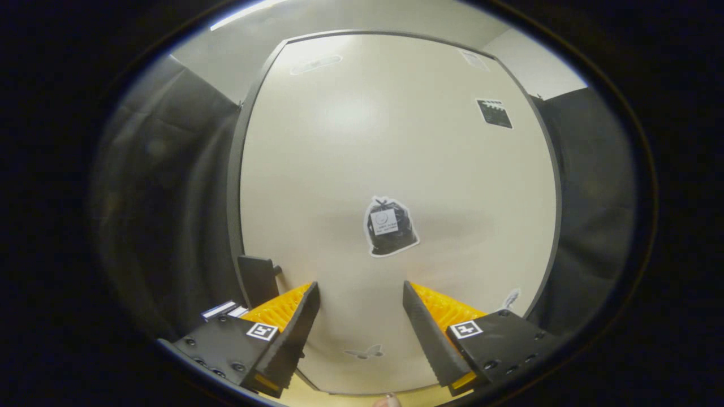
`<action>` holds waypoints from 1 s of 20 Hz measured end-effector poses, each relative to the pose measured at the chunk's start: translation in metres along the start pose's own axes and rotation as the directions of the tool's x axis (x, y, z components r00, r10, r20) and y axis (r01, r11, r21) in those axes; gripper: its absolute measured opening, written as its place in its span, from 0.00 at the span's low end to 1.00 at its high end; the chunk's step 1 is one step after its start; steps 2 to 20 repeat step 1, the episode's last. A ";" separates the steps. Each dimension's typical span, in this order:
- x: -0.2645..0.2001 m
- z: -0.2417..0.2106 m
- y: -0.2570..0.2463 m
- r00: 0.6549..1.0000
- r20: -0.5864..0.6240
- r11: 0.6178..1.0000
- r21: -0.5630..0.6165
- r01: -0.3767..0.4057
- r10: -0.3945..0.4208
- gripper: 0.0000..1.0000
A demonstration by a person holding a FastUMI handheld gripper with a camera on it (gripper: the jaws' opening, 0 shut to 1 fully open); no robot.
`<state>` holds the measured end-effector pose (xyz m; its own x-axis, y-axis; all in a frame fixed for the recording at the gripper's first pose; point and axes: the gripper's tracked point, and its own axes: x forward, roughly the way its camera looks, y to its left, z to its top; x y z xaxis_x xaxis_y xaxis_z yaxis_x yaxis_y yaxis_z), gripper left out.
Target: Open the shoe cabinet door, grab the shoes and put them into the shoe cabinet, then close the shoe cabinet door.
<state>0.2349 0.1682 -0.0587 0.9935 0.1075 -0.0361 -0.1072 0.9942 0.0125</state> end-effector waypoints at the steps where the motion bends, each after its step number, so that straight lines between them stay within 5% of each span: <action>1: -0.001 0.000 0.000 1.000 0.003 1.000 0.001 -0.001 0.001 0.94; 20: -0.001 0.000 0.000 1.000 0.003 1.000 0.001 -0.001 0.001 0.94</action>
